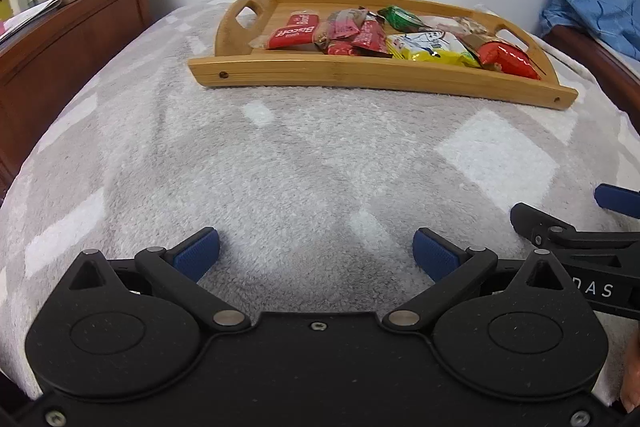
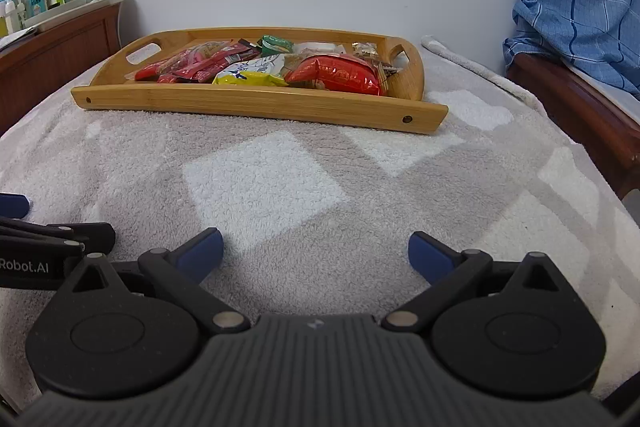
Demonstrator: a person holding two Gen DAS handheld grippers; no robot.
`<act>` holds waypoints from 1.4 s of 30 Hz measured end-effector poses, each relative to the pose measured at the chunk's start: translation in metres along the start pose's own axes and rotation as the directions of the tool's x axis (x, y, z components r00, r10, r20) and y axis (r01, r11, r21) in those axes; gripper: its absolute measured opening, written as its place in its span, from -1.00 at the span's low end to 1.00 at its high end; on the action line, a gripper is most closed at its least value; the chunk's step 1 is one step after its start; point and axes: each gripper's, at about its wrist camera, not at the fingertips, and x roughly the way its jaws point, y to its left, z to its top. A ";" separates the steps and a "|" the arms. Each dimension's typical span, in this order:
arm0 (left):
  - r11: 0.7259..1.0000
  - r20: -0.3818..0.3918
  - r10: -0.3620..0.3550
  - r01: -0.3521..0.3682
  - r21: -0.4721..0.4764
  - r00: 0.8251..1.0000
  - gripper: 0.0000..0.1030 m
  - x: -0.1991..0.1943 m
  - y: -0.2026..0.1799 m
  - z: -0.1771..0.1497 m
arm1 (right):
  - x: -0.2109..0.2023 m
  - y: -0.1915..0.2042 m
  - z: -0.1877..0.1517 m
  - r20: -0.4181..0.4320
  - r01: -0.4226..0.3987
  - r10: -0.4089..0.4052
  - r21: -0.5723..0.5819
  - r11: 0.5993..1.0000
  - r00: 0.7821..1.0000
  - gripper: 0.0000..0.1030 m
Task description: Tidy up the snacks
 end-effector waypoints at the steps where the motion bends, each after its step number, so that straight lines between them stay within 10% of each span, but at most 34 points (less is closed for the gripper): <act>1: 1.000 0.003 0.003 -0.003 0.000 1.000 1.00 0.000 0.000 -0.001 | 0.000 0.000 0.000 0.000 0.000 0.000 0.000 1.000 1.000 1.00; 42: 1.000 -0.009 0.005 -0.004 0.011 1.000 1.00 0.001 -0.001 0.000 | 0.001 0.000 0.001 -0.003 -0.002 0.002 0.000 1.000 1.000 1.00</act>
